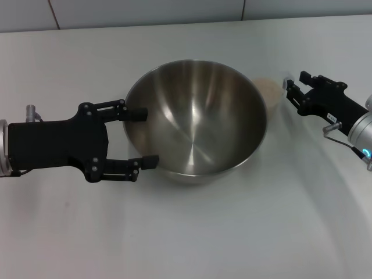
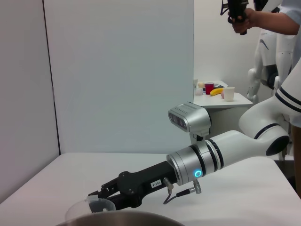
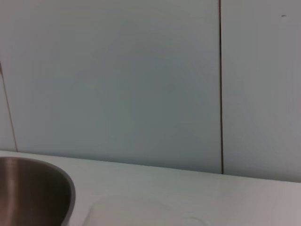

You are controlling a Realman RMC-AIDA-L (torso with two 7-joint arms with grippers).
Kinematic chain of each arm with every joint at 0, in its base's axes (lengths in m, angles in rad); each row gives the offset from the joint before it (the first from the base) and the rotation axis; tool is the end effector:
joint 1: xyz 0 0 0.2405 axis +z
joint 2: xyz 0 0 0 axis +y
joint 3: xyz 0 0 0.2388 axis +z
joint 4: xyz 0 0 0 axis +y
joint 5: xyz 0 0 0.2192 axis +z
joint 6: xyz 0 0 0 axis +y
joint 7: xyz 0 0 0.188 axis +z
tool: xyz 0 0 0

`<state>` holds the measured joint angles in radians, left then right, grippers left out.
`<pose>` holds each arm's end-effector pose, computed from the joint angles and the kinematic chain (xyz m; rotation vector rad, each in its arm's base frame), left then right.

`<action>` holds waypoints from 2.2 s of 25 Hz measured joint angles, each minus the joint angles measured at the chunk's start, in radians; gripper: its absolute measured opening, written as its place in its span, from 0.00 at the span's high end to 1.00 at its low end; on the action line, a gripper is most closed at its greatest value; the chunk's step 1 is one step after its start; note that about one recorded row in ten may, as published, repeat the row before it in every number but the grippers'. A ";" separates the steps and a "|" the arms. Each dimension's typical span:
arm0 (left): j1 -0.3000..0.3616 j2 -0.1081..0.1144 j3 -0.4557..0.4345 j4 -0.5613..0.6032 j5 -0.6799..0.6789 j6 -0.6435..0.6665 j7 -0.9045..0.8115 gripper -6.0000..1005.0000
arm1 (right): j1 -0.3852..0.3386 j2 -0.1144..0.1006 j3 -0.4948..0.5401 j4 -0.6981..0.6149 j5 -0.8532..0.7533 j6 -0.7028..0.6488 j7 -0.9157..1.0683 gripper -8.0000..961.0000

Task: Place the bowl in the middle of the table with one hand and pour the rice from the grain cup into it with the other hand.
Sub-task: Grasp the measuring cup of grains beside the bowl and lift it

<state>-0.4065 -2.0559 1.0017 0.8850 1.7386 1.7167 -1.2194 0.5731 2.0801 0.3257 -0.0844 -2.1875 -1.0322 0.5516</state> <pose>-0.1939 0.3092 -0.0140 -2.8820 -0.0540 -0.7979 0.3240 0.3828 -0.0513 -1.9696 0.6826 0.5759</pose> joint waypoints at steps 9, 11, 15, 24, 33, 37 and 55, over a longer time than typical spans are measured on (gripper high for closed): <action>0.000 -0.001 0.000 0.000 -0.001 -0.002 0.000 0.17 | -0.003 0.000 0.004 0.003 0.001 0.002 -0.012 0.83; 0.001 -0.001 -0.001 0.000 -0.001 -0.002 0.000 0.17 | -0.004 0.000 0.006 0.004 0.001 0.003 -0.013 0.88; 0.000 -0.001 -0.002 0.000 -0.001 -0.002 0.000 0.18 | -0.005 0.000 0.006 0.006 0.002 0.003 -0.013 0.96; 0.004 -0.002 -0.003 -0.008 -0.006 -0.005 0.002 0.17 | -0.014 0.000 0.006 0.006 0.004 -0.003 -0.013 0.98; 0.007 -0.003 -0.017 -0.036 -0.009 -0.010 0.018 0.17 | -0.040 0.001 0.006 0.006 0.079 -0.080 -0.013 0.98; 0.008 -0.008 -0.078 -0.070 -0.017 -0.004 0.050 0.17 | -0.073 -0.003 0.006 -0.001 0.119 -0.222 -0.013 0.98; 0.012 -0.004 -0.076 -0.078 -0.017 0.018 0.045 0.17 | -0.030 -0.007 -0.022 -0.107 0.114 -0.470 -0.014 0.98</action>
<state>-0.3942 -2.0600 0.9257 0.8067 1.7213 1.7345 -1.1744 0.5432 2.0729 0.3040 -0.1911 -2.0739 -1.5026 0.5380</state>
